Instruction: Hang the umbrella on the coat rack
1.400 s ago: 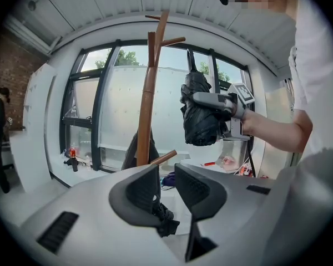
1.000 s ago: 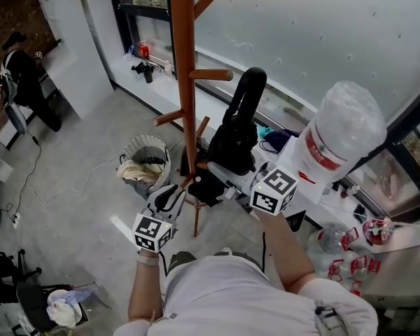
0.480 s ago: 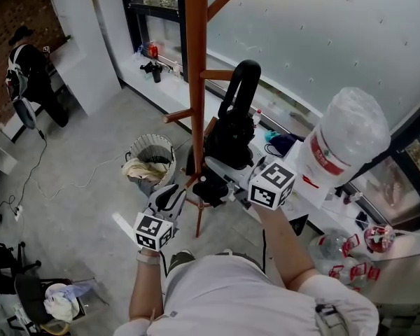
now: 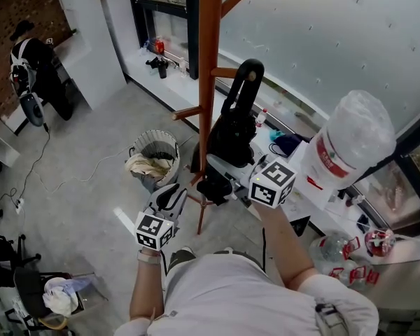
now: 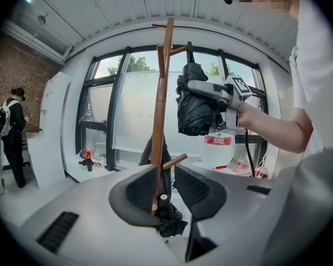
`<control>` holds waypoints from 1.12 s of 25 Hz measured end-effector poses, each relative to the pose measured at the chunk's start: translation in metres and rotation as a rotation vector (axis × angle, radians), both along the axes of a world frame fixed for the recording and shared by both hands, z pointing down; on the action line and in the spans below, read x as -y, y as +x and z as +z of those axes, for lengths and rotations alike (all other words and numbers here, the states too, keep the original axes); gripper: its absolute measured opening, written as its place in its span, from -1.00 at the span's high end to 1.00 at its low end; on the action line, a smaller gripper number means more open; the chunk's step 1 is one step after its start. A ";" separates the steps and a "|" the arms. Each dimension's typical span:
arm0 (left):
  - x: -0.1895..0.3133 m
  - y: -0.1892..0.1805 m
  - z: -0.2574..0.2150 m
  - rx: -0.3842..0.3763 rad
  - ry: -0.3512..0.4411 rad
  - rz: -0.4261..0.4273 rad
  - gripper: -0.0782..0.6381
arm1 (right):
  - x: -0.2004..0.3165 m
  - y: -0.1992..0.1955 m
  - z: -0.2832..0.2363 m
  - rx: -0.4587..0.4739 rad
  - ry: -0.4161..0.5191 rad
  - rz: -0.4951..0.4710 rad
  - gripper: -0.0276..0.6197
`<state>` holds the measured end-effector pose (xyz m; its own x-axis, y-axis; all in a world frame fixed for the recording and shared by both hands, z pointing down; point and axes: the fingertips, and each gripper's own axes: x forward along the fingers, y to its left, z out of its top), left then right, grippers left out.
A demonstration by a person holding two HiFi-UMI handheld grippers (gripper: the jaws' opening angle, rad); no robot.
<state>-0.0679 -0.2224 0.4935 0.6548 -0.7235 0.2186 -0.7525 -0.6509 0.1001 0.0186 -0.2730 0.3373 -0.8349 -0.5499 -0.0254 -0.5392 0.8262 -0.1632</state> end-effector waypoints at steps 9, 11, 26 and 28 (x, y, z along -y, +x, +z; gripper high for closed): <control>-0.004 -0.013 0.006 -0.001 -0.014 -0.035 0.56 | 0.010 -0.006 0.012 -0.020 -0.025 -0.003 0.12; -0.006 -0.014 0.006 -0.001 -0.017 -0.044 0.56 | 0.011 -0.006 0.013 -0.022 -0.027 -0.004 0.12; -0.018 -0.030 0.019 0.000 -0.045 -0.116 0.56 | 0.024 -0.013 0.033 -0.024 -0.053 0.009 0.12; -0.020 -0.032 0.021 -0.002 -0.050 -0.125 0.56 | 0.025 -0.013 0.033 -0.017 -0.047 0.015 0.12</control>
<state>-0.1003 -0.2028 0.5142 0.5605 -0.7877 0.2558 -0.8274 -0.5461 0.1314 0.0060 -0.2984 0.3702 -0.8267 -0.5624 0.0146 -0.5543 0.8098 -0.1926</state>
